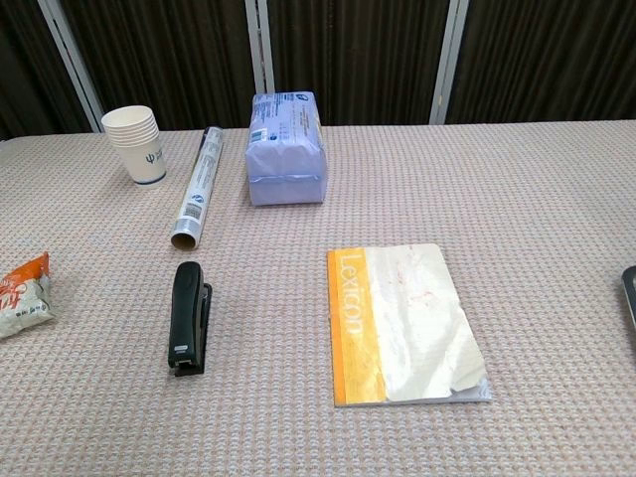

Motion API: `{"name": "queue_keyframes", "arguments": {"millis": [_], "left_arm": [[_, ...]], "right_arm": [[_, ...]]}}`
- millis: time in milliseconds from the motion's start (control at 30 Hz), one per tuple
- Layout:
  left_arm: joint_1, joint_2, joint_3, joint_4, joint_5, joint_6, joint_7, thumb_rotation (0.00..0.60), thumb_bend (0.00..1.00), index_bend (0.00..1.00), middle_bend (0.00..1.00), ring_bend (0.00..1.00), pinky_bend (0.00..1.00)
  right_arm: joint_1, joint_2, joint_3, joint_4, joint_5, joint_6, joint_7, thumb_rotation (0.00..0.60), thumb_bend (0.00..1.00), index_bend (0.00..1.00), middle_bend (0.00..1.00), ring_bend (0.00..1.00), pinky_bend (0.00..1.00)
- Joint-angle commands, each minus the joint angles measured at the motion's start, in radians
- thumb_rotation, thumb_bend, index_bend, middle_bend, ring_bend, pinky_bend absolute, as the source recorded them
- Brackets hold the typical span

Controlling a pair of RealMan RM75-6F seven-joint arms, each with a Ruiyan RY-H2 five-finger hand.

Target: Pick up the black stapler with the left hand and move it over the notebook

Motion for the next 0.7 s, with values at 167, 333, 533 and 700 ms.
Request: {"name": "queue_keyframes", "arguments": {"millis": [167, 333, 533, 700], "left_arm": [[-0.024, -0.004, 0.001, 0.005, -0.004, -0.044, 0.018, 0.6, 0.07, 0.0, 0.09, 0.03, 0.19], [-0.093, -0.031, -0.001, 0.062, 0.07, -0.09, -0.037, 0.6, 0.07, 0.0, 0.02, 0.0, 0.18], [-0.205, -0.086, 0.004, 0.15, 0.191, -0.137, -0.166, 0.6, 0.07, 0.0, 0.08, 0.04, 0.21], [-0.268, -0.124, 0.018, 0.169, 0.227, -0.205, -0.143, 0.6, 0.07, 0.02, 0.11, 0.05, 0.2]], "right_arm": [[-0.007, 0.002, -0.003, 0.004, -0.006, 0.011, 0.008, 0.6, 0.03, 0.0, 0.0, 0.0, 0.0], [-0.017, 0.005, -0.009, 0.003, -0.025, 0.032, 0.017, 0.6, 0.03, 0.0, 0.0, 0.0, 0.0], [-0.014, -0.001, -0.012, 0.002, -0.04, 0.034, 0.012, 0.6, 0.03, 0.0, 0.0, 0.0, 0.0], [-0.012, -0.006, -0.009, 0.007, -0.038, 0.03, 0.009, 0.6, 0.03, 0.0, 0.0, 0.0, 0.0]]}}
